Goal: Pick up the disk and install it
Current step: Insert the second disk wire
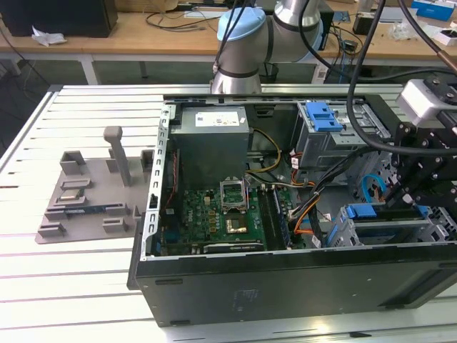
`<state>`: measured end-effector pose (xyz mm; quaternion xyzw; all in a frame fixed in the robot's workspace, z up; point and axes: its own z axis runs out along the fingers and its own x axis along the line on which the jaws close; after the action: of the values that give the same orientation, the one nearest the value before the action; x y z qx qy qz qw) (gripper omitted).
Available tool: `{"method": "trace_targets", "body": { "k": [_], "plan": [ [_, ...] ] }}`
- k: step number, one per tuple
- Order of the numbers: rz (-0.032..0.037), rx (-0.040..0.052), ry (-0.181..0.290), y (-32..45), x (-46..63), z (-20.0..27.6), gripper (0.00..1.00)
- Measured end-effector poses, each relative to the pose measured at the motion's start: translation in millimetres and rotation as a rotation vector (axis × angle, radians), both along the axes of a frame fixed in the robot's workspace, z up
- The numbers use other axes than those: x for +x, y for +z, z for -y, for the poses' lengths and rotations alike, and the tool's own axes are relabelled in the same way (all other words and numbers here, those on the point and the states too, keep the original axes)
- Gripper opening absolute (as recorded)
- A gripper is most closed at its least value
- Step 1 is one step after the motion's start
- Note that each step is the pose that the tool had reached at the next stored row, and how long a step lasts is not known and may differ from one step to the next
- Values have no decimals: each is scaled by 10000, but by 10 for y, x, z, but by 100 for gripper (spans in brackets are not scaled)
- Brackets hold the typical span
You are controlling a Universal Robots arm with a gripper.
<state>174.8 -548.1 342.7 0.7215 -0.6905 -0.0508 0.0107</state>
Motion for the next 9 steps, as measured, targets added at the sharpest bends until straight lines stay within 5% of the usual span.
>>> {"method": "trace_targets", "body": {
  "k": [9],
  "plan": [
    [-1, 46, -7, -30, 2, 6, 16]
  ]
}}
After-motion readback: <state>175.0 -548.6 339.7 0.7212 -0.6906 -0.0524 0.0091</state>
